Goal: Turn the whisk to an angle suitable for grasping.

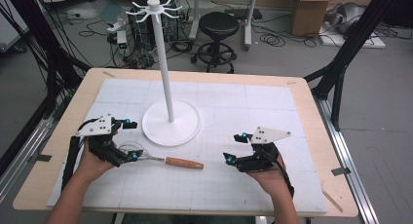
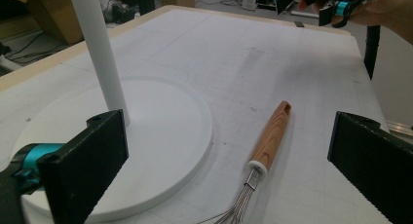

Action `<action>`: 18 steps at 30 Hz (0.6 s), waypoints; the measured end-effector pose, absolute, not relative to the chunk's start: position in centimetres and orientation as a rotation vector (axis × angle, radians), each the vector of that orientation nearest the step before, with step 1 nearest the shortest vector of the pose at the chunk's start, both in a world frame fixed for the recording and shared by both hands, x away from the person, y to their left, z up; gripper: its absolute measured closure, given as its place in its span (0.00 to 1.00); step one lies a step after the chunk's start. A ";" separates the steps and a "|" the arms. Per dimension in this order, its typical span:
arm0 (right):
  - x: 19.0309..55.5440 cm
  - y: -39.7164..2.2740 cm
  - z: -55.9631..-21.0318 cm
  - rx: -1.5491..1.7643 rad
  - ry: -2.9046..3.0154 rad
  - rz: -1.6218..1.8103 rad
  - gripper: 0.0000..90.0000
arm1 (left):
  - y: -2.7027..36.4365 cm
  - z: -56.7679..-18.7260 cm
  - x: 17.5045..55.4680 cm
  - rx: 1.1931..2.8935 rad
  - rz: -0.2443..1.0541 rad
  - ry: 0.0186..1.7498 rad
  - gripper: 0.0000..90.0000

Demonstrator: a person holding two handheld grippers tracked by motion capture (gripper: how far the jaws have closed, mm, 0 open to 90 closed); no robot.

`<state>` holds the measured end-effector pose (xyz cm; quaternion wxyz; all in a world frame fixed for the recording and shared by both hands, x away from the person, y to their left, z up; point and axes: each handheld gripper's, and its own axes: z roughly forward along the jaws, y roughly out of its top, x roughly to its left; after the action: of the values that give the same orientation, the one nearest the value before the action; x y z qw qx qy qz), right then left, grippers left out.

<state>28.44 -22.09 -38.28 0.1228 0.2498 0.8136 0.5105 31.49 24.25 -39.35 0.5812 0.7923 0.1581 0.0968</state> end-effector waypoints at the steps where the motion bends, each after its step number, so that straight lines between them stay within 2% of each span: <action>1: 28.4 -22.2 -38.2 0.731 2.366 1.495 0.25 | 24.2 -39.4 31.5 1.850 0.225 0.369 0.02; 18: 28.2 -23.7 -37.5 0.761 2.266 1.563 0.18 | 24.0 -39.4 31.5 1.858 0.220 0.362 0.02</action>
<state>28.16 -23.67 -37.54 0.1424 0.2639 0.7853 0.5416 31.47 24.04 -39.44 0.5792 0.7948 0.1548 0.0941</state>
